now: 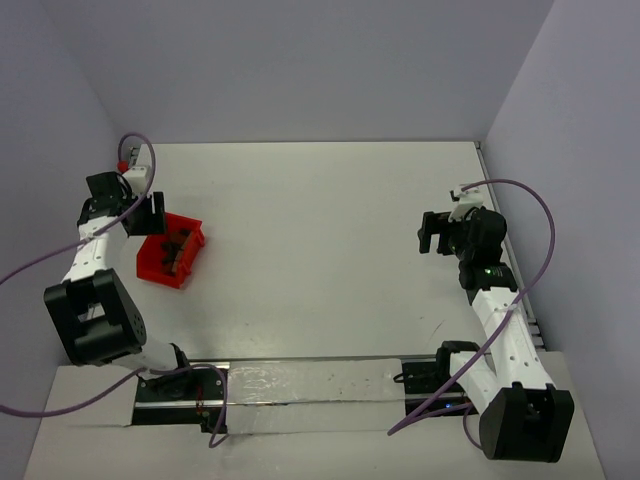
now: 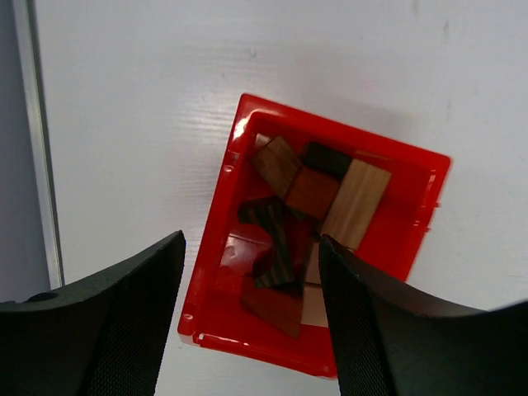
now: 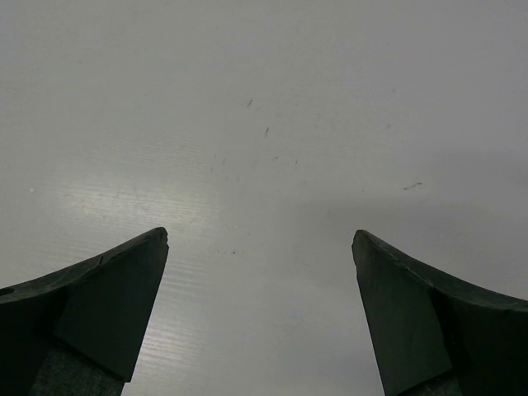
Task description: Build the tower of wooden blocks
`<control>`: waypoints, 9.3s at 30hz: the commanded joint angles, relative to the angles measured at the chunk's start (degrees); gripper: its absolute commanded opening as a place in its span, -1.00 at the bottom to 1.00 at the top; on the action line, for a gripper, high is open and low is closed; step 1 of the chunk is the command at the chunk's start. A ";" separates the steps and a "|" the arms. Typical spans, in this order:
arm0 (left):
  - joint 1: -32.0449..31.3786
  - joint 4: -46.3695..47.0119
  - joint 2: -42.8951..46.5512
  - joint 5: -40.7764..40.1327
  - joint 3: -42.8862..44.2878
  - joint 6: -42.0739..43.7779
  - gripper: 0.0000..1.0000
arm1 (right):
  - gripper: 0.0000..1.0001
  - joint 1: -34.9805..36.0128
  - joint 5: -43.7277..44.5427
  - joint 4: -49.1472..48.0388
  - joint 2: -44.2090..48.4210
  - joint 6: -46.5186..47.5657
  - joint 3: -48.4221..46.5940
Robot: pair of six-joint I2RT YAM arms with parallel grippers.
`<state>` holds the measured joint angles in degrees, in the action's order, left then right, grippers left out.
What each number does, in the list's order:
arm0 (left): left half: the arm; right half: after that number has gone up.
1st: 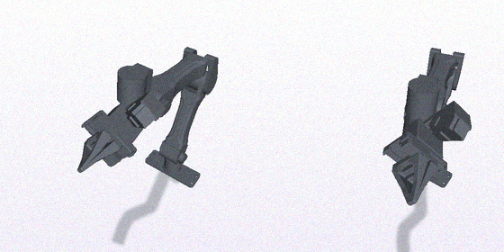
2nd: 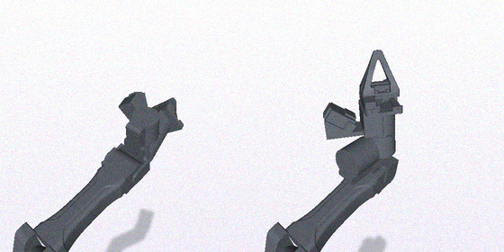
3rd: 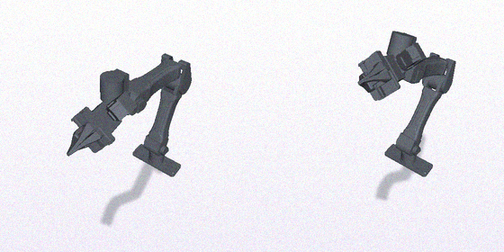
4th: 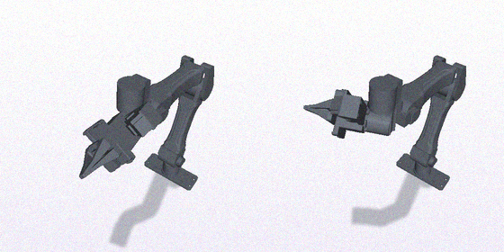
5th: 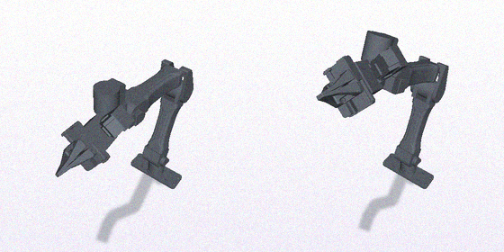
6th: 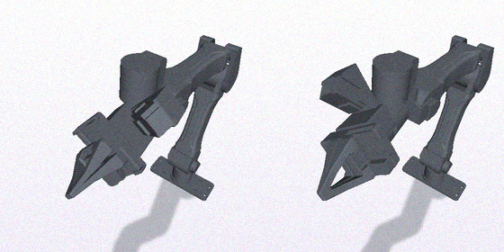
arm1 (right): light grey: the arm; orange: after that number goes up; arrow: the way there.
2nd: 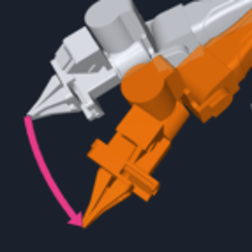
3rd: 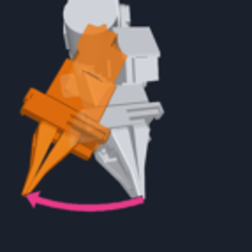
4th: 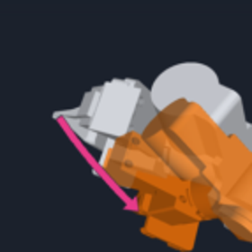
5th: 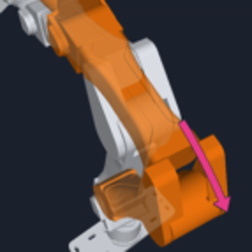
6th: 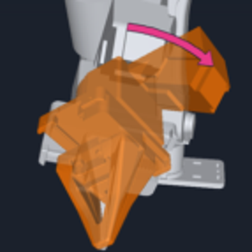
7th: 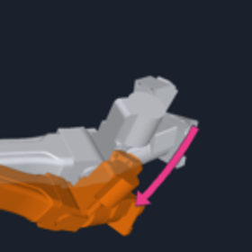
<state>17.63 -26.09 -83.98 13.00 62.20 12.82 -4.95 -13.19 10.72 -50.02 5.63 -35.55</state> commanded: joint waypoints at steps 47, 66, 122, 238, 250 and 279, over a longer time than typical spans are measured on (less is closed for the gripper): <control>-15.71 -2.95 -5.47 -28.63 9.82 1.27 -1.00 | 0.99 0.43 -0.08 -1.76 0.49 0.25 -0.31; -50.75 5.11 -13.67 -75.34 7.37 9.01 -1.00 | 0.99 0.42 1.46 -1.40 0.71 0.39 -0.57; -69.13 129.36 -44.87 -84.59 -4.27 104.60 -0.99 | 0.99 0.38 4.58 -1.71 0.98 0.21 -0.45; 12.09 -4.31 -27.66 0.88 17.43 11.17 -0.85 | 0.99 0.20 -3.33 1.86 -0.68 2.81 -1.28; 12.17 -5.28 -26.82 0.40 18.45 12.32 -0.08 | 0.99 0.20 -3.95 2.37 -0.39 2.72 -1.36; -20.90 -16.00 -1.88 6.02 19.17 15.44 0.81 | 0.99 0.20 -6.16 2.30 -2.19 2.63 -1.99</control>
<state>6.23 -41.49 -87.03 19.56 86.03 26.17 -4.86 -18.69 13.36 -52.00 7.99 -35.57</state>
